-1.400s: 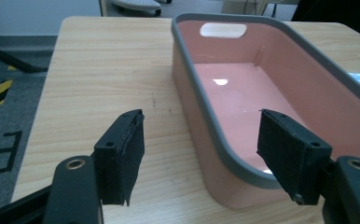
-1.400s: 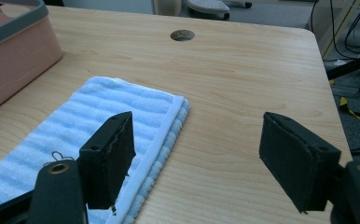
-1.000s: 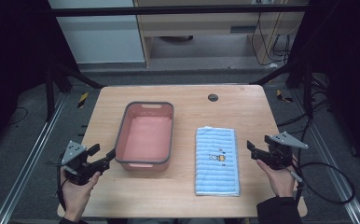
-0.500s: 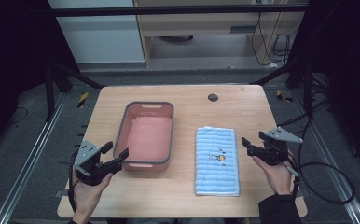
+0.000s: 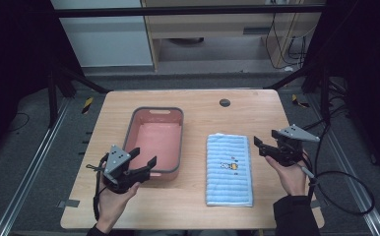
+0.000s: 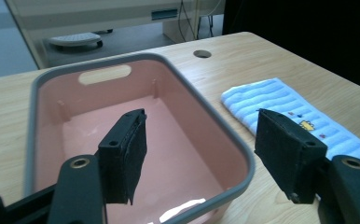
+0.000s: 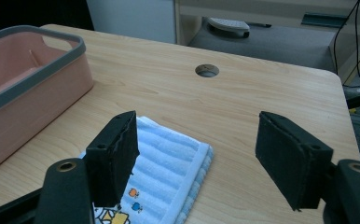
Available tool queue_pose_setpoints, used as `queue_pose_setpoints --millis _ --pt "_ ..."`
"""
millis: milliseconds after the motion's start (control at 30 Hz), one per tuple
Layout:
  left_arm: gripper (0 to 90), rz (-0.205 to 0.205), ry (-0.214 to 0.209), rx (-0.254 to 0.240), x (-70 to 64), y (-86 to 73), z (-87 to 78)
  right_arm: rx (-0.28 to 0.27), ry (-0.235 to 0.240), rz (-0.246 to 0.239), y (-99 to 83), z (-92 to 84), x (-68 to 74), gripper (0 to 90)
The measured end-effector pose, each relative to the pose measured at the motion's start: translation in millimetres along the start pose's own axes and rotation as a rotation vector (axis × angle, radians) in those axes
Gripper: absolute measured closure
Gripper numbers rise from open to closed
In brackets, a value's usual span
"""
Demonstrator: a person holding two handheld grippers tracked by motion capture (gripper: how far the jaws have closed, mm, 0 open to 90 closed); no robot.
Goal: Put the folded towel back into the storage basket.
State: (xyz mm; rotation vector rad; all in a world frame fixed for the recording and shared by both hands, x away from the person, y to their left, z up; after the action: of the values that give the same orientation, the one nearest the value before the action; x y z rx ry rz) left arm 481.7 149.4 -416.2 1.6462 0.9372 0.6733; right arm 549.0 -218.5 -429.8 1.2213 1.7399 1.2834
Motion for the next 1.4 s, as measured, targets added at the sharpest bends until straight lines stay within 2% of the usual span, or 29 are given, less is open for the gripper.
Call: queue_pose_setpoints --millis 100,133,300,467,767,1033,1400 --pt "33.5 0.01 -0.027 0.007 -15.9 -0.1 10.9 0.006 0.006 -0.001 5.5 3.5 1.0 29.1" --pt "33.5 0.01 -0.027 0.007 -15.9 -0.1 10.9 0.005 0.007 0.0 6.8 4.4 0.9 29.1" --pt "34.4 0.02 -0.056 0.012 -36.8 -2.1 25.9 0.011 0.008 -0.003 10.3 9.4 1.3 28.7" --pt "35.1 0.032 -0.075 0.022 -51.4 -6.8 36.9 0.018 0.013 0.003 11.7 15.5 0.5 28.6" --pt "36.0 0.022 -0.098 0.049 -69.5 -17.0 53.9 0.035 0.006 -0.001 7.7 27.5 -2.6 29.4" --pt "36.0 0.041 -0.11 0.095 -86.5 -34.4 72.2 0.058 -0.013 -0.008 0.3 38.8 -6.8 32.6" --pt "38.9 0.062 -0.148 0.132 -109.9 -52.4 85.2 0.093 -0.001 -0.007 -17.8 52.1 -6.9 34.8"
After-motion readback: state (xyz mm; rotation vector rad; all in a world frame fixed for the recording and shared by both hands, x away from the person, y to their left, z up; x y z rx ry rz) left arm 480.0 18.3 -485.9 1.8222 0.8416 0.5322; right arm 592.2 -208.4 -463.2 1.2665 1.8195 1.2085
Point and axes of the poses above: each handheld gripper's, and its own axes: z roughly forward along the jaws, y roughly out of its top, x roughly to its left, the point moved 9 cm from there along z, roughly forward along the jaws, and after that the axes turned 7 degrees about -x, right-handed, at the moved point
